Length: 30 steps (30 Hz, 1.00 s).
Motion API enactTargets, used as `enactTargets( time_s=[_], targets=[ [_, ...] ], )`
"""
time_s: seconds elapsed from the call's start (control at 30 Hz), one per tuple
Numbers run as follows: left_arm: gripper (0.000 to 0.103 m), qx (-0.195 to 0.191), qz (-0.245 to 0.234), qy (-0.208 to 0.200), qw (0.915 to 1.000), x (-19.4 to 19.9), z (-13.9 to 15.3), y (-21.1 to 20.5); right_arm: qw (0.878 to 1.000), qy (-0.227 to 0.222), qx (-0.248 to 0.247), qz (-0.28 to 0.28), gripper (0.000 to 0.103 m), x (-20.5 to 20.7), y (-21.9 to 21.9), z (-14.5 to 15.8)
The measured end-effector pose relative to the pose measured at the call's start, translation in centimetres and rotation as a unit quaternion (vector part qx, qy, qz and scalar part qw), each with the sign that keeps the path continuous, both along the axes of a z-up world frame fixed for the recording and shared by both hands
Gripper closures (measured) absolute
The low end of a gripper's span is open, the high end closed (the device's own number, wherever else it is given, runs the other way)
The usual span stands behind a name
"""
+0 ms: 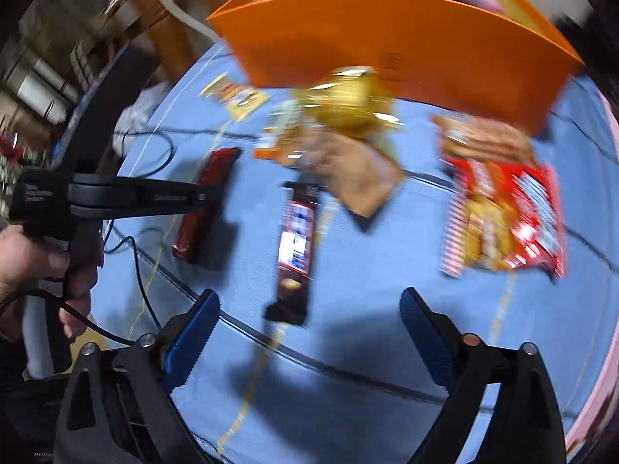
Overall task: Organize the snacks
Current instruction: 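Carry both bars over the orange box and open both grippers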
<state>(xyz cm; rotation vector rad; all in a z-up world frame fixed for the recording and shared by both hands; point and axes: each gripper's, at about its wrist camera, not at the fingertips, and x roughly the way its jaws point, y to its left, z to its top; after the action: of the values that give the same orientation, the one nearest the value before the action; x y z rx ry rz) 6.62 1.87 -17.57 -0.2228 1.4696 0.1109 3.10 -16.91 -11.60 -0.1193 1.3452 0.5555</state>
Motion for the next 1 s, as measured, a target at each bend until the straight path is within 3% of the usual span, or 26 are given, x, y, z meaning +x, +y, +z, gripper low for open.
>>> enactTargets(
  time_s=[0.07, 0.17, 0.2, 0.27, 0.3, 0.37, 0.5, 0.67, 1.0],
  targets=[
    [0.08, 0.0, -0.001, 0.001, 1.0, -0.2, -0.1, 0.5, 1.0, 0.001, -0.012, 0.01, 0.026, 0.5, 1.6, -0.6],
    [0.08, -0.01, -0.004, -0.003, 0.9999, -0.5, -0.4, 1.1, 0.999, 0.006, -0.035, 0.022, 0.051, 1.2, 3.2, -2.1],
    [0.08, -0.011, -0.007, -0.004, 0.9999, -0.5, -0.4, 1.2, 0.999, 0.008, -0.046, 0.024, 0.054, 1.4, 3.7, -2.6],
    [0.08, -0.009, -0.014, -0.006, 0.9998, -0.7, -0.4, 1.5, 0.997, 0.014, -0.072, 0.029, 0.078, 1.4, 4.3, -3.8],
    [0.08, -0.009, -0.017, -0.007, 0.9998, -1.1, -0.3, 1.9, 0.996, -0.001, -0.083, 0.036, 0.084, 1.3, 4.6, -3.7],
    [0.08, -0.009, -0.025, -0.008, 0.9996, -0.9, -0.3, 2.1, 0.996, 0.002, -0.086, 0.037, 0.086, 1.2, 4.7, -3.8],
    [0.08, -0.015, -0.031, -0.011, 0.9993, -0.2, 0.4, 1.9, 0.999, 0.003, -0.039, 0.004, 0.086, 1.4, 3.1, -2.0],
    [0.08, -0.016, -0.047, -0.044, 0.9978, -0.6, 3.6, -0.1, 0.999, -0.016, 0.002, -0.035, 0.086, 1.4, -0.1, 1.1],
    [0.08, -0.019, -0.077, -0.112, 0.9905, 0.6, 10.3, -2.3, 0.994, -0.081, 0.026, -0.068, 0.085, 3.2, -3.4, 6.8]
  ],
)
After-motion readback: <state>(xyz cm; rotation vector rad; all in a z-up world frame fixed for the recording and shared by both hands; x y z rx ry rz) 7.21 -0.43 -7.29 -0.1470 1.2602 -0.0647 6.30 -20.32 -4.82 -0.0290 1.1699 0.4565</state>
